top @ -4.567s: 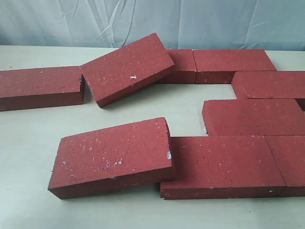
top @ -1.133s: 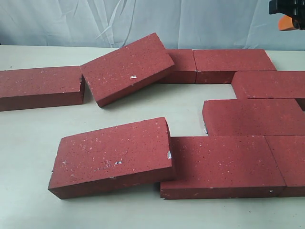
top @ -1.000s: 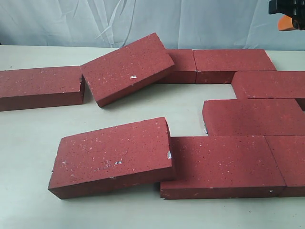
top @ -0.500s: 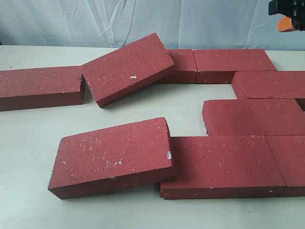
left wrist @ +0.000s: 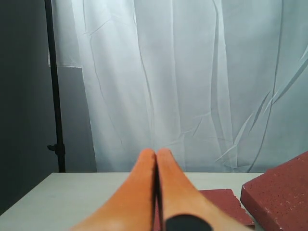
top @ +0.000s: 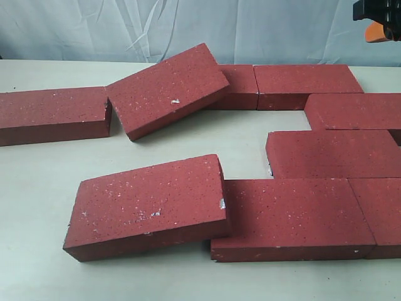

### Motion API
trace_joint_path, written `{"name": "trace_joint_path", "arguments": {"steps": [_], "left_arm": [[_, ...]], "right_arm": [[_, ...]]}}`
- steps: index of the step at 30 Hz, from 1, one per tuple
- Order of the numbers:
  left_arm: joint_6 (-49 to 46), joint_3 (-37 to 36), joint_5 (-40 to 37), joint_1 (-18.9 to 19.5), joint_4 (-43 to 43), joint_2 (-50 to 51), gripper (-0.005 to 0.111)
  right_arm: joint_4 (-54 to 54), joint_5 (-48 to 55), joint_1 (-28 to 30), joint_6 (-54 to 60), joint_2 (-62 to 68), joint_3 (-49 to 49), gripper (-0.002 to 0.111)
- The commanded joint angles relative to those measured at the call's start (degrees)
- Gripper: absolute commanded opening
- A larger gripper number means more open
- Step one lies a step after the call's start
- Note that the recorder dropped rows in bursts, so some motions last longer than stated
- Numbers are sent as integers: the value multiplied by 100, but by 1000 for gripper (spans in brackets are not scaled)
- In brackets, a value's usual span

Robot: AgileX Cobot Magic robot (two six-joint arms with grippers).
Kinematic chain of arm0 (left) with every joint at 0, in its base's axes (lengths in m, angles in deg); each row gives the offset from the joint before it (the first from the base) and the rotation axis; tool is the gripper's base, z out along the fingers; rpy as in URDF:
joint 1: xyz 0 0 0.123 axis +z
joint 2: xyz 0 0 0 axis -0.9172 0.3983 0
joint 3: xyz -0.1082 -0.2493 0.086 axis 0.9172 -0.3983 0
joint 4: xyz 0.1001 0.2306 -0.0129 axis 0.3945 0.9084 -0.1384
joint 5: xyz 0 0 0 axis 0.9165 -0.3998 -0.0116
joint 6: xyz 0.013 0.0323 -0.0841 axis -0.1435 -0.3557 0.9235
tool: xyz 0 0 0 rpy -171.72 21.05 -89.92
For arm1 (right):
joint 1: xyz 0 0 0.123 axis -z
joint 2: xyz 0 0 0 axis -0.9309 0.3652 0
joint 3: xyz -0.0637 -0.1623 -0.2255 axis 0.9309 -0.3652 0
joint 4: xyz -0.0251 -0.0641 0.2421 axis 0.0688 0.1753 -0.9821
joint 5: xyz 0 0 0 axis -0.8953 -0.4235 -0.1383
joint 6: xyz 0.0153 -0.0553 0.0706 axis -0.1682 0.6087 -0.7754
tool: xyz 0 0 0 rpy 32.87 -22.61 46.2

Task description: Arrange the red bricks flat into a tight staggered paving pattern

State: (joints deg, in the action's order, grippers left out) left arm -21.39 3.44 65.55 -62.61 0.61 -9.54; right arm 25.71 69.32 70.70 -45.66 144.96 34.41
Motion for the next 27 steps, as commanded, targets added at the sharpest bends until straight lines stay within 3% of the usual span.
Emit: {"name": "trace_joint_path", "arguments": {"steps": [1, 11, 27], "left_arm": [[47, -26, 128, 7, -55, -24, 0], [47, -26, 1257, 7, -55, -24, 0], [26, 575, 1375, 7, -55, -24, 0]], "right_arm": [[-25, -60, 10, 23, 0, 28, -1], [-25, -60, 10, 23, 0, 28, -1], [-25, -60, 10, 23, 0, 28, -1]]}}
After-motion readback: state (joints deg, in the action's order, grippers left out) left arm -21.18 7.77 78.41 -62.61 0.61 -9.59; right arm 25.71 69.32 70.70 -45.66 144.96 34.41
